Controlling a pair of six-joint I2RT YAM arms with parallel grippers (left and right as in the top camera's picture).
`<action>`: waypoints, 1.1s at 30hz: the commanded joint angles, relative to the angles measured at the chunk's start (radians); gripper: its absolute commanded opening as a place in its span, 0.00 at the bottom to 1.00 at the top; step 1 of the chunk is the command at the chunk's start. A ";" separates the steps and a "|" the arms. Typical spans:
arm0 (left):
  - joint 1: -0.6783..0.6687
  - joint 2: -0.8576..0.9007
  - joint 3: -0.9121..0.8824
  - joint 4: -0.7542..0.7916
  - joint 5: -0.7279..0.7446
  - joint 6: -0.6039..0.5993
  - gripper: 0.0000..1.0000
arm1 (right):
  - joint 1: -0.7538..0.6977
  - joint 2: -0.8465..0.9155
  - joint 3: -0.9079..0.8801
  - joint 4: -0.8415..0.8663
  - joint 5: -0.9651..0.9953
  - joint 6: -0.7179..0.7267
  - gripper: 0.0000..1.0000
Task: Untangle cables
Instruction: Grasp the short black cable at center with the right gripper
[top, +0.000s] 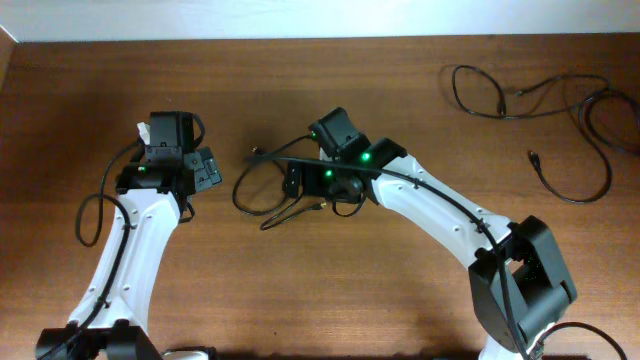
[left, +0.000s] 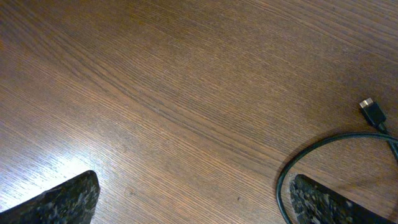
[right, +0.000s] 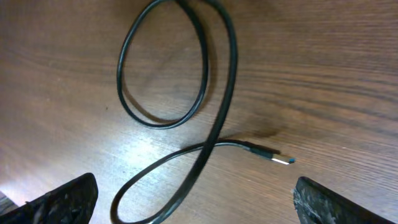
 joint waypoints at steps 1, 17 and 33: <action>-0.002 -0.007 0.000 0.002 -0.003 0.012 0.99 | 0.037 0.008 -0.003 0.012 -0.013 0.038 0.91; -0.002 -0.007 0.000 0.002 -0.003 0.011 0.99 | 0.089 0.021 -0.039 0.089 -0.021 0.554 0.64; -0.002 -0.007 0.000 0.002 -0.003 0.012 0.99 | 0.088 0.025 -0.039 0.087 -0.029 0.553 0.04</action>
